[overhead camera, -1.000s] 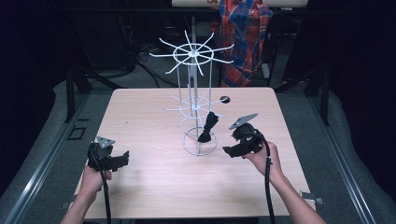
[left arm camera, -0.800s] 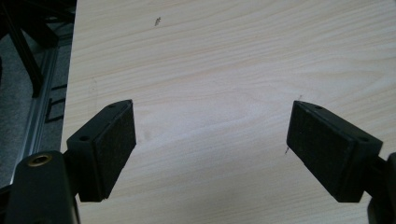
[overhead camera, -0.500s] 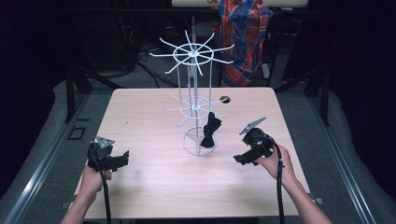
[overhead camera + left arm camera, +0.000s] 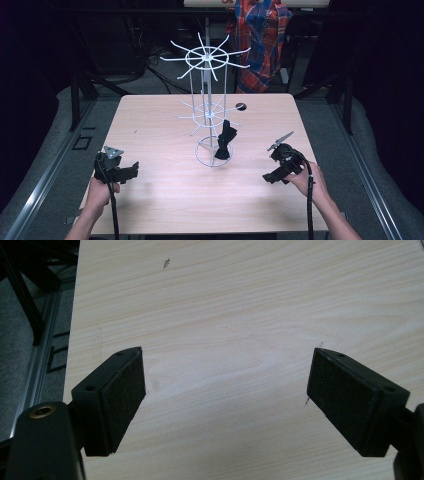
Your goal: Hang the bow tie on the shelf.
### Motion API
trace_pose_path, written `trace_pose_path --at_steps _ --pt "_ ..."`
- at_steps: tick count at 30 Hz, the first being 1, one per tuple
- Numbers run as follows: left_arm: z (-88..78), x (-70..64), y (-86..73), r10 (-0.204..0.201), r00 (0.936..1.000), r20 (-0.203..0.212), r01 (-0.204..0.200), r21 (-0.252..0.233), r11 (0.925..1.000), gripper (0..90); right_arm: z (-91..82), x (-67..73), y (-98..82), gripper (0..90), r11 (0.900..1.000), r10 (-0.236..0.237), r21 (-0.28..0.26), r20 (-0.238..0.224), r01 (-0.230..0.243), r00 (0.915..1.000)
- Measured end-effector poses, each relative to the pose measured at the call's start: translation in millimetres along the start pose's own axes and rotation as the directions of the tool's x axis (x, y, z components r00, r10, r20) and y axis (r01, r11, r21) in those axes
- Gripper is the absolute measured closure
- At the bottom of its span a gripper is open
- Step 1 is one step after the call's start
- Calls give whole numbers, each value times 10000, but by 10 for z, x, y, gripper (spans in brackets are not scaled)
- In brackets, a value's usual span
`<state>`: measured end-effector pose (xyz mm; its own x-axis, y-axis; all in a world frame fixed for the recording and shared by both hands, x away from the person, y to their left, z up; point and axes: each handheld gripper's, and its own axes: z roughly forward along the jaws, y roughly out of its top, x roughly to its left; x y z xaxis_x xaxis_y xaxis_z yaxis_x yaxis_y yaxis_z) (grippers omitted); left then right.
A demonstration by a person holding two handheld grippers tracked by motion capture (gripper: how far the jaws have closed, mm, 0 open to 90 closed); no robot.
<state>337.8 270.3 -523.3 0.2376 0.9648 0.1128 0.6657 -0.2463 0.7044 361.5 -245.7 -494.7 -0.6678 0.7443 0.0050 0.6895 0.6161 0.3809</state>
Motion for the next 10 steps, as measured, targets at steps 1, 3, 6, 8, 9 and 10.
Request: trace_pose_path --at_steps 1,3,6,8,9,10 --pt "-1 -9 6 48 10000 4 -48 24 10000 160 19 -39 -10 94 9998 -3 195 -30 4 10000" --pt "-2 -14 7 74 10000 33 -74 40 10000 160 55 -69 -27 94 9998 106 163 -54 -105 9999" --pt "-3 -21 5 118 9999 51 -118 38 9999 160 120 -141 -60 86 9987 274 441 -46 -272 9996" --pt "1 -18 4 90 10000 38 -91 60 9999 160 138 -176 -77 86 9982 414 442 -137 -408 9990" --pt "8 -15 5 101 9999 50 -102 86 9999 160 147 -204 -78 87 9974 325 639 -62 -320 9995" --pt "8 -15 5 101 9999 50 -102 86 9999 160 147 -204 -78 87 9974 325 639 -62 -320 9995"
